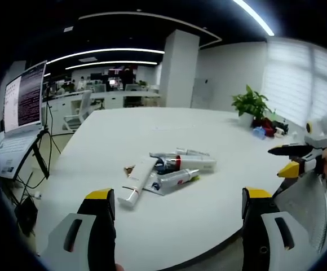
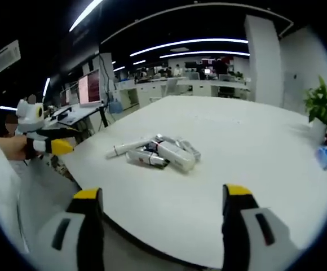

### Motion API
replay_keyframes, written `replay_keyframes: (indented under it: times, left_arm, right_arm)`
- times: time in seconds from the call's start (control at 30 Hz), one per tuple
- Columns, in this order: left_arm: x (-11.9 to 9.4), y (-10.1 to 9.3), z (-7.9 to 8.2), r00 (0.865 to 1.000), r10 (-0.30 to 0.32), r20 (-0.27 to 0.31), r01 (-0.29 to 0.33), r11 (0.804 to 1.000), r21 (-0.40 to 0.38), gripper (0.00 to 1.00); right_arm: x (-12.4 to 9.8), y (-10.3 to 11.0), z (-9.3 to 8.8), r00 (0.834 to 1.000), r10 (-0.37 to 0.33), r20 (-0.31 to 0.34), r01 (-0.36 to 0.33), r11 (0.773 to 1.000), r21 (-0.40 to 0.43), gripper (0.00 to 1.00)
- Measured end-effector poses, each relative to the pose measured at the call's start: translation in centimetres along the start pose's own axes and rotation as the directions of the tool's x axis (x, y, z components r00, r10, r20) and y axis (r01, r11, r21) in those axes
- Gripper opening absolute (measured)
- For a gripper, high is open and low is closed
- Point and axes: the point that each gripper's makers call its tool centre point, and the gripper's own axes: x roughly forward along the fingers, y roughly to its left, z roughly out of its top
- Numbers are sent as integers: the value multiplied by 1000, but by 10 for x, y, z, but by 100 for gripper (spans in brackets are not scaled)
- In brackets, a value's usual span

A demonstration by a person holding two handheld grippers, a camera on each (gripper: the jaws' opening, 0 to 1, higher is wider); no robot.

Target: Arrange the skincare products in the storage area until every visible bottle or jar stands upright without overlapping.

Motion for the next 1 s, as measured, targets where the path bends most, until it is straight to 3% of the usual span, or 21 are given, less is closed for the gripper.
replay_keyframes:
  times: [0.63, 1.0]
  left_arm:
    - [3, -2, -1, 1000, -20, -13, 20, 1000, 1, 91]
    - [4, 1, -3, 1000, -23, -19, 23, 1000, -11, 91]
  right_arm:
    - [42, -38, 33, 997, 53, -48, -59, 991, -121, 79]
    - [86, -38, 45, 985, 137, -109, -156, 968, -196, 78]
